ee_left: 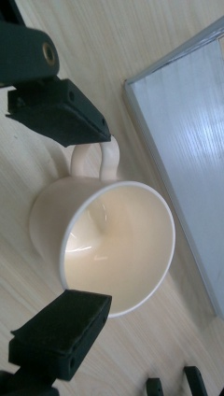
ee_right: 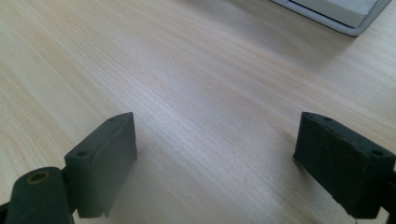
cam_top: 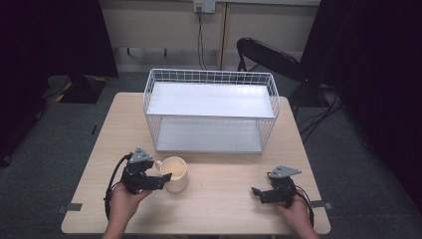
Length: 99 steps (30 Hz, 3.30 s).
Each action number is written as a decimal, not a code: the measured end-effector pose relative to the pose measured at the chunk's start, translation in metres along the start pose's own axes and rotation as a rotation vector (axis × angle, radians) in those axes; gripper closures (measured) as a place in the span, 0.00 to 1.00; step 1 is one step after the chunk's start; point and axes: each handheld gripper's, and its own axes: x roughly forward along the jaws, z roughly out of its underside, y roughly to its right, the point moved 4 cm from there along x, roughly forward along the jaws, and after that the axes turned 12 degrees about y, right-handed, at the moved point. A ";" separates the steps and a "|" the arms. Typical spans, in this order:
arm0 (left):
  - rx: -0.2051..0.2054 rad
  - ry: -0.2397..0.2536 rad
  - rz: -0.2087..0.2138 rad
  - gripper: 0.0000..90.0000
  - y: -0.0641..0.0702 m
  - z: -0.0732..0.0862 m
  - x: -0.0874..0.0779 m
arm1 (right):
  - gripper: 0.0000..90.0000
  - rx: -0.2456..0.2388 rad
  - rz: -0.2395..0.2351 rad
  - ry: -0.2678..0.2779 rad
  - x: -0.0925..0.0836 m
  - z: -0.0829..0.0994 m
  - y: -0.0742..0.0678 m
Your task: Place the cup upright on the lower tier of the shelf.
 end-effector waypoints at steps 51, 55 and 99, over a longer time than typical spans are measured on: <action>0.075 -0.132 -0.061 0.87 -0.001 0.009 0.029 | 0.13 0.000 0.000 0.000 0.000 0.000 0.000; 0.095 -0.135 -0.084 0.90 0.000 0.008 0.028 | 0.13 0.000 0.000 0.000 0.000 0.000 0.000; 0.027 0.016 -0.197 0.92 -0.011 -0.015 0.043 | 0.13 0.000 0.000 0.000 0.000 0.000 0.000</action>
